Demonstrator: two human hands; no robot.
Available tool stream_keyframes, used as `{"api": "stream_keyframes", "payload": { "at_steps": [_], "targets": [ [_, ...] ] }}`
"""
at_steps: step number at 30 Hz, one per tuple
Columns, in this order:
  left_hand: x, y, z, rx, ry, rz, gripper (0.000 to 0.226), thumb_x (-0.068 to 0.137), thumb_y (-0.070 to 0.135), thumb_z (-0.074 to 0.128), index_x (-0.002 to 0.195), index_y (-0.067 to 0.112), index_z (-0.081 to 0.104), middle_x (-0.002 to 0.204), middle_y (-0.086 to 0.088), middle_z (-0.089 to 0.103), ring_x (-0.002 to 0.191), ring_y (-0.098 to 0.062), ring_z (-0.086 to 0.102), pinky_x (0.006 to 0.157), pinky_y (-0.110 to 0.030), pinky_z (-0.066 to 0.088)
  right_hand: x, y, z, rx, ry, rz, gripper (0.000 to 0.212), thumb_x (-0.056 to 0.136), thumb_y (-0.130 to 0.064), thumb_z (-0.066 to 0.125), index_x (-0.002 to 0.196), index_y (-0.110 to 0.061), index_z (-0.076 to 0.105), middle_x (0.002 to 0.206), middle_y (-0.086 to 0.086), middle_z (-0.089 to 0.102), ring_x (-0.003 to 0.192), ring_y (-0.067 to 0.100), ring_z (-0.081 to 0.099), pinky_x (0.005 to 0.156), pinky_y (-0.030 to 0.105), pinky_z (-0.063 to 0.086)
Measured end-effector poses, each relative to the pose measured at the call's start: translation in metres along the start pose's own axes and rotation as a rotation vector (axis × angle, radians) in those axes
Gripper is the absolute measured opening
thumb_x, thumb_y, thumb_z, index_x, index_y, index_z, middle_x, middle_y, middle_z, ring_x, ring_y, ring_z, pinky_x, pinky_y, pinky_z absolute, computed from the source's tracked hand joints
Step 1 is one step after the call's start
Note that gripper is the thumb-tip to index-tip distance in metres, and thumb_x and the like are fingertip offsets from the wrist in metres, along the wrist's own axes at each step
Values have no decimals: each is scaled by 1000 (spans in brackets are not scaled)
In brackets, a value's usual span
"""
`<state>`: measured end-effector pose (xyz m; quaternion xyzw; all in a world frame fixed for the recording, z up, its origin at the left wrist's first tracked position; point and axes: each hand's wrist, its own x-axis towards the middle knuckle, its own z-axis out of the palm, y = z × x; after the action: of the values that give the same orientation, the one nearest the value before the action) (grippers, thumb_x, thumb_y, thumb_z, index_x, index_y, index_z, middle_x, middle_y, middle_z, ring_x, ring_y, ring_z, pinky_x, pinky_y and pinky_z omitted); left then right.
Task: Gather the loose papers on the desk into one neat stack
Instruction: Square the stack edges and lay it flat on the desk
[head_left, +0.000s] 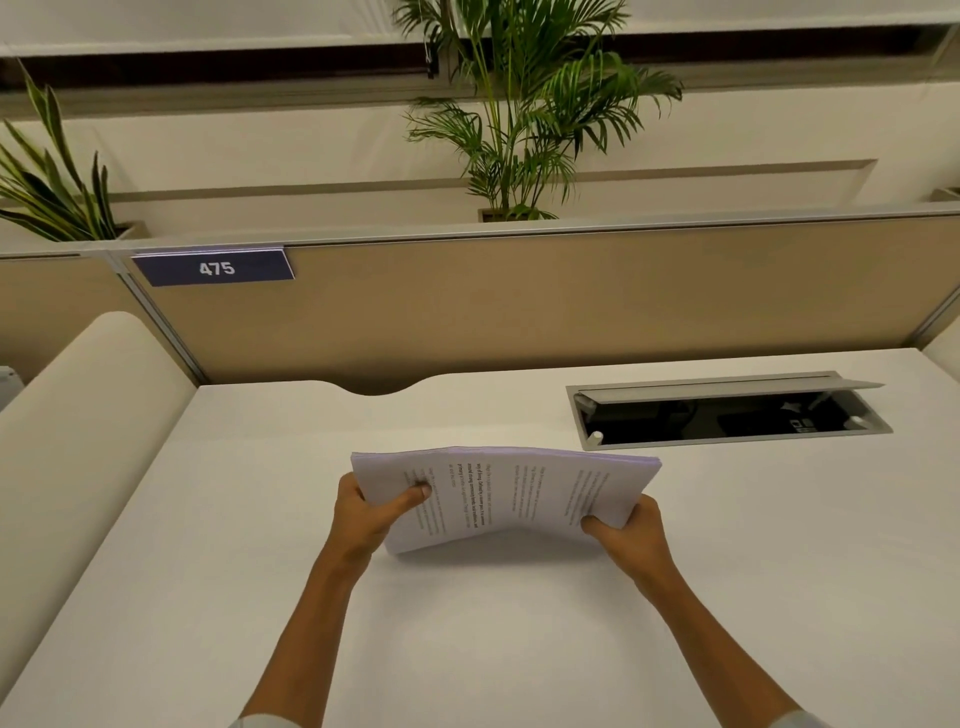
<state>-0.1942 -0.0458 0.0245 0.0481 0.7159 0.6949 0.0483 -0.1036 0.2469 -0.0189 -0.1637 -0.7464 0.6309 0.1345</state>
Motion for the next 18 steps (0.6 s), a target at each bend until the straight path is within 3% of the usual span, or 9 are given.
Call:
{"api": "stream_keyframes", "payload": {
  "at_steps": [5, 10, 16, 18],
  "targets": [
    [6, 22, -3, 70, -30, 52, 53, 52, 47, 84, 93, 16, 71, 87, -2, 76, 85, -31, 70, 68, -36, 61, 8, -12, -4, 1, -42, -50, 41, 74, 4, 77, 88, -32, 67, 87, -2, 74, 84, 15, 73, 68, 28, 61],
    [2, 15, 6, 19, 1, -64, 35, 58, 27, 79, 91, 26, 69, 77, 13, 76, 87, -23, 69, 62, -25, 60, 6, -6, -2, 14, -56, 16, 36, 75, 0, 75, 92, -30, 66, 92, 2, 73, 87, 22, 72, 69, 27, 61],
    [-2, 6, 3, -15, 45, -92, 31, 65, 22, 82, 94, 20, 71, 84, 5, 78, 86, -28, 73, 71, -38, 59, 3, 9, -13, -67, -166, 78, 28, 75, -1, 75, 86, -26, 73, 88, 7, 76, 88, 30, 71, 75, 43, 60],
    [9, 16, 9, -42, -1, -102, 28, 71, 15, 84, 96, 17, 71, 88, 0, 79, 88, -31, 73, 72, -42, 61, -5, -3, -31, 36, -100, 101, 23, 72, -7, 82, 92, -18, 75, 92, 6, 77, 92, 30, 72, 78, 40, 61]
  ]
}}
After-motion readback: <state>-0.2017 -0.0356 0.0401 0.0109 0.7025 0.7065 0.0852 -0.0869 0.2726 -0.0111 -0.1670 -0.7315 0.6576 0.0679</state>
